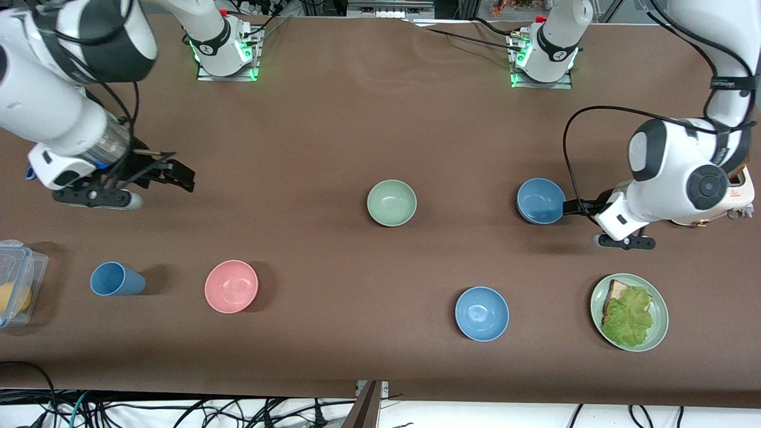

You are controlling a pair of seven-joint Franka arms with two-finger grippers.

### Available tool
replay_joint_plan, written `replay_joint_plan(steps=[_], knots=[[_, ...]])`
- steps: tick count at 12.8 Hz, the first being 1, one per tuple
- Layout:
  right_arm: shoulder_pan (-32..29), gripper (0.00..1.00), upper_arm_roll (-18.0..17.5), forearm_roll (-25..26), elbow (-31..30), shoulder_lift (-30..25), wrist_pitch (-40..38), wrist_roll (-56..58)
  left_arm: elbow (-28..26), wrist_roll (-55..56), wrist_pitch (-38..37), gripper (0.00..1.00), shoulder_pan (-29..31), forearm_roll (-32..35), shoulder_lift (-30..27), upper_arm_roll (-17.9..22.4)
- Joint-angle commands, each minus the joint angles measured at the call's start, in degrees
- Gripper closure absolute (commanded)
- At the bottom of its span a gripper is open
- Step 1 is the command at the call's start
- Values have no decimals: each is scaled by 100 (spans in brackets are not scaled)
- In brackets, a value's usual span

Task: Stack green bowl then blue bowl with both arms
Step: 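Close the left gripper on the blue bowl's rim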

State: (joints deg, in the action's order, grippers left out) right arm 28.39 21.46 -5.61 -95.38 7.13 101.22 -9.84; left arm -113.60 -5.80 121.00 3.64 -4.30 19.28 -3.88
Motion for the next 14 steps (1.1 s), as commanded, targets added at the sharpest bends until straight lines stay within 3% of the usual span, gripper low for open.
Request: replay_joint_plan(steps=[1,5,7,8,9,11,12,14], knots=[[-1156,0,-912,95,-174,-360,-208,578,-740,-657,589,0,102,-447,-363,10],[-2590,0,-2231,279,-183,-492,-287,676,-1891,-1272,1951,0,110,-948,-522,19],[-2681,0,-2348,350,-192,-519,-296,667,-2148,-1773,2313,2,110,-1570,-522,28],[-2672,0,-2340,351,-192,-519,-296,676,-2175,-2010,2314,8,110,-1843,-504,28],[-2681,0,-2339,351,-183,-519,-305,667,-2175,-2196,2323,26,110,-1977,-478,54],[-2672,0,-2331,368,-174,-519,-296,667,-2166,-2224,2314,76,119,-2031,-469,98],[-2672,0,-2331,403,-157,-519,-296,667,-2166,-2215,2314,94,119,-2031,-469,98],[-2672,0,-2331,491,-121,-519,-270,624,-2166,-2215,2305,100,119,-2144,-452,98]])
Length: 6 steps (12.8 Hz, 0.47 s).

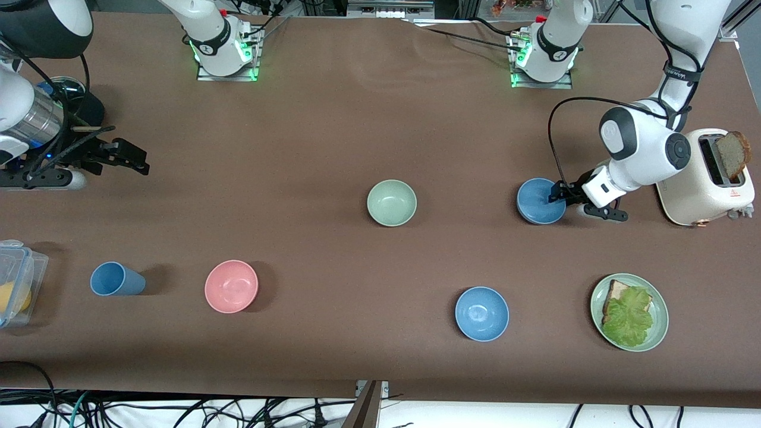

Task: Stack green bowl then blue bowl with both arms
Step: 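Carry the blue bowl over the green bowl with the left gripper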

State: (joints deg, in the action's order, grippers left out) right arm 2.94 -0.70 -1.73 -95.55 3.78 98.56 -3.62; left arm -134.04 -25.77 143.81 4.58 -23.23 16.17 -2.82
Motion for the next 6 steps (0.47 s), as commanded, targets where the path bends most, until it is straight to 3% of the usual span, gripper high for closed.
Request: replay_joint_plan(steps=[1,4,6], knots=[[-127,0,-115,103,-104,-193,5,-24,-114,-227,25,100,34,-252,-105,-8],[-127,0,-88,76,-43,-202,6,29,-70,-227,7,100,96,-252,-105,-8],[-127,0,-88,94,308,-106,-204,99,61,-192,-115,100,96,-252,-157,-8]])
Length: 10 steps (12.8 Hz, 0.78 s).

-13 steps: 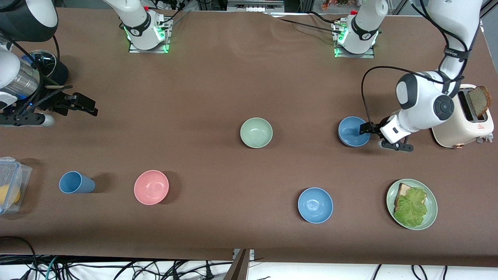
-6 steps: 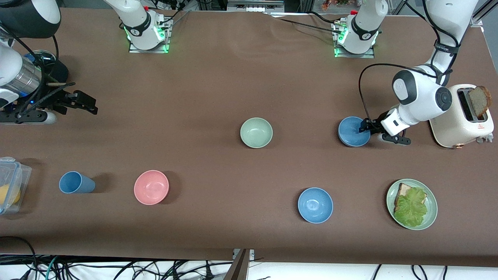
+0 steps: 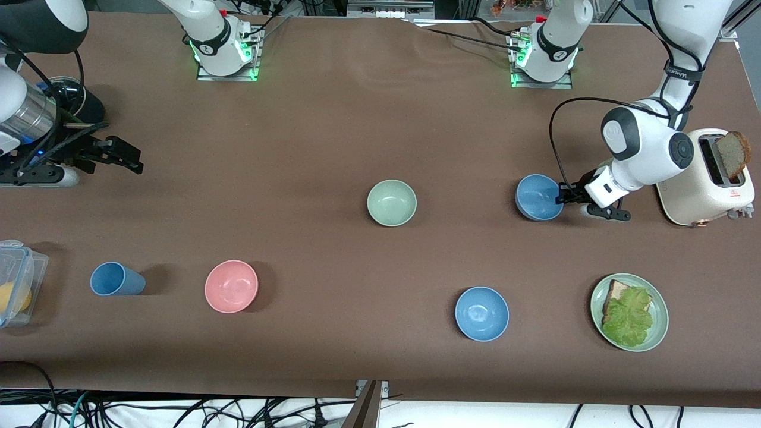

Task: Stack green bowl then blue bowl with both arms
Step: 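Carry the blue bowl over the green bowl with the left gripper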

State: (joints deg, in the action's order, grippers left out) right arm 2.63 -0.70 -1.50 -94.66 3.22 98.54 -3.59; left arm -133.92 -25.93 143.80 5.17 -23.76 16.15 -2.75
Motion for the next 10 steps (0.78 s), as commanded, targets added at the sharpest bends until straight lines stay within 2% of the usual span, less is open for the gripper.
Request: replay_joint_plan(steps=[1,4,7,10], knots=[[-113,0,-80,62,272,-58,-238,104,276,-123,-359,100,11,-199,-182,-24],[-105,0,-88,88,325,-40,-265,8,1102,576,-1160,100,-453,-190,-183,-50],[-114,0,-80,89,317,-14,-326,34,1613,1500,-1276,100,-1252,-146,-139,-68],[-122,0,-80,97,299,-14,-449,17,1895,2949,-1267,100,-2236,-111,-16,-68]])
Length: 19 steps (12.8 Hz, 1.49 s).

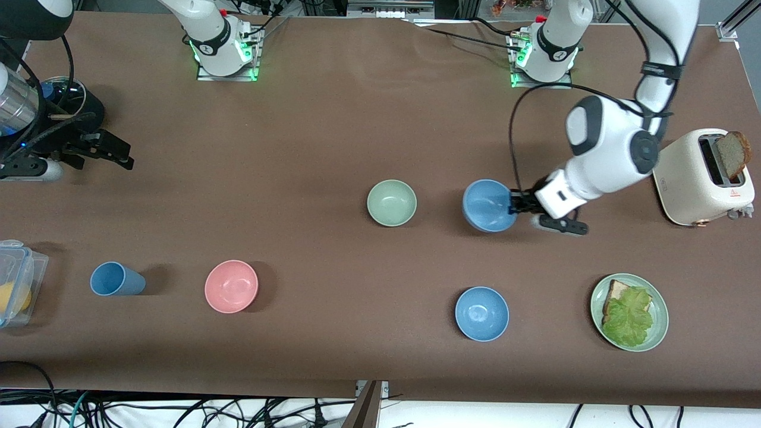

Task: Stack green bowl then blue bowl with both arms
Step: 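Carry the blue bowl over the green bowl with the left gripper, then lower the blue bowl into the green bowl and open the left gripper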

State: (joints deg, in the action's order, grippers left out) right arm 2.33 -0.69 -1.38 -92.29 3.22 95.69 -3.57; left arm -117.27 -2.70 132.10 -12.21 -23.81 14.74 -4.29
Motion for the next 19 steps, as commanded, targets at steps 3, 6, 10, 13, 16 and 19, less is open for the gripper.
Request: replay_joint_plan(steps=[3,6,10,13,16,19], knots=[[-101,0,-80,76,53,-15,-191,32,416,1568,0,100,-1246,-88,389,112],[-101,0,-80,85,53,-6,-200,32,599,2455,447,100,-1836,130,731,112],[-101,0,-71,76,44,-6,-200,32,705,2845,765,100,-2075,369,1057,112],[-101,0,-71,67,44,-6,-200,15,899,3143,774,100,-2215,386,1259,121],[-101,0,-80,67,44,-6,-200,6,934,3231,774,100,-2268,526,1347,121],[-101,0,-71,67,53,-6,-200,-3,996,3231,774,100,-2260,597,1356,147]])
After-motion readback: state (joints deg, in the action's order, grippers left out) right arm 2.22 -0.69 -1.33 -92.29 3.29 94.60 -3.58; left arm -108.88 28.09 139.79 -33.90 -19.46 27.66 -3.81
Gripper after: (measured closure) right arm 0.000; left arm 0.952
